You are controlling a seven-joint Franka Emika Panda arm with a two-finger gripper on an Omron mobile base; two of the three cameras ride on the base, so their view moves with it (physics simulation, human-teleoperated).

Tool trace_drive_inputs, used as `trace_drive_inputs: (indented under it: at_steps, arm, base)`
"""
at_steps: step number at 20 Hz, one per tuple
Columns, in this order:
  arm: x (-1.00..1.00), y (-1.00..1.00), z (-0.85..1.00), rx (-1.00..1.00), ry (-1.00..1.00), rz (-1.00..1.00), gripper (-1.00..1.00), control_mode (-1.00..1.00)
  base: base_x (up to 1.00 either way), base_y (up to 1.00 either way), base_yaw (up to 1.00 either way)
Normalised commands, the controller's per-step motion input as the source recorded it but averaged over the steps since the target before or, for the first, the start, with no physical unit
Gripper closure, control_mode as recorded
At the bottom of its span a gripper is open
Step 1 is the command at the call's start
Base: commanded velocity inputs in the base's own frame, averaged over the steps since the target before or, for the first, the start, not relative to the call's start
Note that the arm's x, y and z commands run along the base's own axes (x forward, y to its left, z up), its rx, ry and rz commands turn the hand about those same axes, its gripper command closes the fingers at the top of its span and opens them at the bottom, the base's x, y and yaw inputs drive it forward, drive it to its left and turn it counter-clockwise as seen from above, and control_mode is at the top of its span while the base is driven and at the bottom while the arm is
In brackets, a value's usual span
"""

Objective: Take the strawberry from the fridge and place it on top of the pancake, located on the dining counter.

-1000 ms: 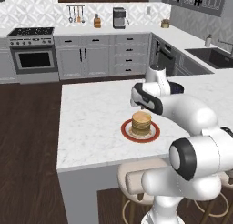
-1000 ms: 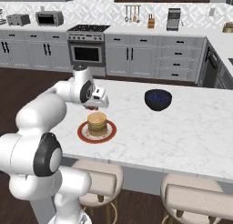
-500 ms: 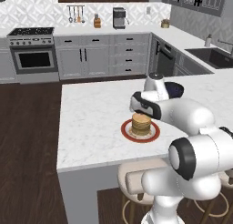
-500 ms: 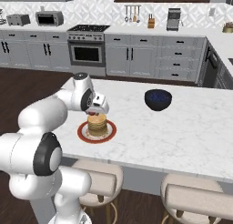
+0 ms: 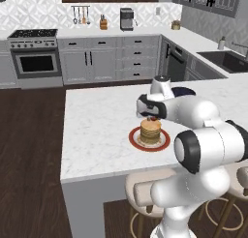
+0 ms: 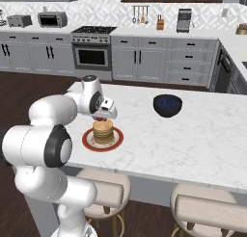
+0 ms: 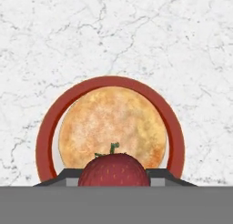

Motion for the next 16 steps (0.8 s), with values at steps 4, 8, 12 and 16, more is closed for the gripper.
trace_drive_inputs:
  at_steps: [4,8,12,16]
  arm:
    - [0.11,0.0,-0.23,0.0,0.12,0.0,1.0,-1.0]
    - [0.07,0.0,-0.16,0.0,0.11,0.0,1.0,-1.0]
    - [0.0,0.0,-0.09,0.0,0.11,0.0,1.0,-1.0]
    - [0.0,0.0,-0.03,0.0,0.1,0.0,1.0,-1.0]
  base:
    - [0.0,0.0,0.0]
    - [0.0,0.0,0.0]
    - [0.0,0.0,0.0]
    - [0.0,0.0,0.0]
